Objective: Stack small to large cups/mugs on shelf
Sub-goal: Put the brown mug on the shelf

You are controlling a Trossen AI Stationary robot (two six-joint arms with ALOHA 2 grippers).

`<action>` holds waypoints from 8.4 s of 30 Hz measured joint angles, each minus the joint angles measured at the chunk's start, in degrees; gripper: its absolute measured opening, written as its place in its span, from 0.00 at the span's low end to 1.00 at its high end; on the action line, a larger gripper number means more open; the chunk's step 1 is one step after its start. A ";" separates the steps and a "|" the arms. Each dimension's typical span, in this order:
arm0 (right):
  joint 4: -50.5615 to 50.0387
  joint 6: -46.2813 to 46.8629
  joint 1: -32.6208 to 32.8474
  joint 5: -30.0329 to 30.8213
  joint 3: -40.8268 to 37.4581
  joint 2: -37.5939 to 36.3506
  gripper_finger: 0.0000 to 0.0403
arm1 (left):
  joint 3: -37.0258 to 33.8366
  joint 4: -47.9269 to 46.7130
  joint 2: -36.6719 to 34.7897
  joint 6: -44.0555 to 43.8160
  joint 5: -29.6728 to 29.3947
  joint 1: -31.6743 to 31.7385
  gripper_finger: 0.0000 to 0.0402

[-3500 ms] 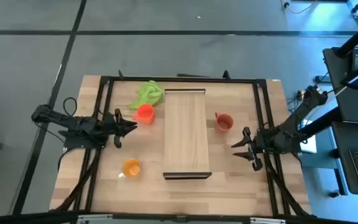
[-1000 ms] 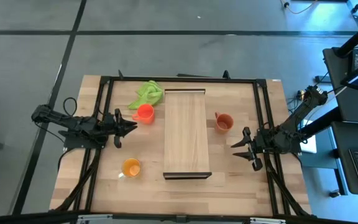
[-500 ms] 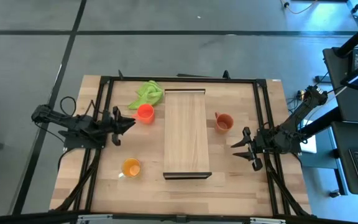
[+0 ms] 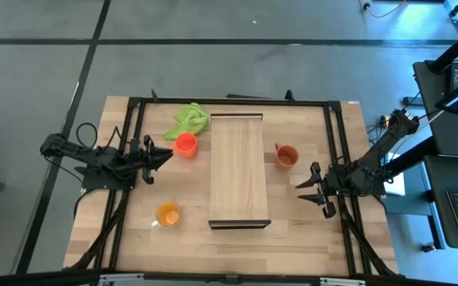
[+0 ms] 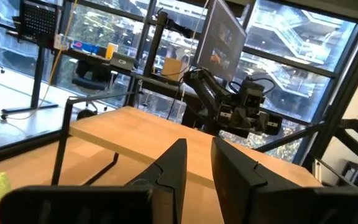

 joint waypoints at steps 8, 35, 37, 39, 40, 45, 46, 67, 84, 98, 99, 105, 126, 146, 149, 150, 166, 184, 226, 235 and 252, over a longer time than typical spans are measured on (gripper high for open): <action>0.02 0.00 0.00 0.00 0.01 0.02 0.39 | 0.00 3.17 0.02 0.53 -0.72 -0.01 0.17; 0.97 -8.83 0.00 0.04 0.00 0.00 0.39 | 0.03 13.44 0.00 -10.29 -0.28 -0.01 0.17; 2.14 -8.84 0.00 0.06 0.01 -0.02 0.39 | 0.02 13.44 0.00 -10.31 -0.31 0.00 0.17; 2.60 -8.51 0.01 0.26 0.01 -0.02 0.39 | 0.02 13.56 0.00 -10.12 -0.31 -0.01 0.17; 2.77 -8.65 0.00 0.88 0.01 -0.02 0.39 | 0.02 13.58 0.00 -10.02 -0.33 -0.01 0.17; 2.65 -16.43 -0.01 2.49 0.01 0.00 0.39 | 0.02 13.38 0.00 -9.98 -0.34 0.00 0.17; 2.64 -16.95 -0.01 2.49 -0.01 0.02 0.39 | 0.02 13.39 0.00 -10.01 -0.37 0.00 0.17; -0.89 -23.68 -3.42 0.50 15.37 0.97 0.39 | 0.02 13.79 0.00 -9.55 -0.42 0.00 0.17; -28.21 -24.52 -20.46 16.10 52.93 26.83 0.39 | 34.53 -42.04 9.98 -0.69 5.80 -0.01 0.06; -35.87 4.30 -29.41 1.68 70.88 37.15 0.39 | 50.80 -65.36 24.99 6.55 5.45 0.01 0.00; -34.85 4.45 -29.41 1.14 71.43 37.58 0.39 | 51.22 -64.80 25.16 6.75 5.29 0.00 0.00; -28.86 4.49 -29.41 0.90 73.77 39.18 0.39 | 53.81 -63.24 25.14 -2.16 3.83 0.01 0.01; -11.12 3.21 -31.04 -0.58 73.75 47.59 0.39 | 55.98 -58.02 25.14 -5.27 4.38 -0.01 0.00; -38.70 0.96 -33.96 -5.92 97.67 61.33 0.39 | 55.93 -80.93 38.91 -15.34 32.65 -0.22 0.03; -44.42 0.80 -33.96 -2.84 103.07 63.92 0.39 | 55.93 -81.91 41.06 -18.24 35.68 -1.09 0.03; -45.41 0.80 -33.96 -1.95 104.38 64.62 0.39 | 55.93 -82.13 41.50 -19.34 35.78 -1.55 0.03; -49.83 4.89 -33.96 5.00 107.68 66.90 0.55 | 55.93 -82.92 47.82 -45.91 33.19 -8.14 0.30; -49.96 0.07 -34.57 7.57 107.68 66.88 0.59 | 55.93 -75.84 52.12 -51.65 24.87 -13.39 0.32; -69.31 16.62 -55.15 -4.51 82.11 44.06 0.59 | 55.95 -37.25 39.63 -21.85 4.37 -10.26 0.32; -80.42 45.29 -58.40 -7.43 61.92 30.16 0.59 | 55.95 -42.15 39.08 -21.65 5.23 -7.36 0.32; -90.24 68.63 -55.27 -20.16 53.19 31.38 0.59 | 55.95 -62.21 38.23 -32.58 13.69 4.19 0.32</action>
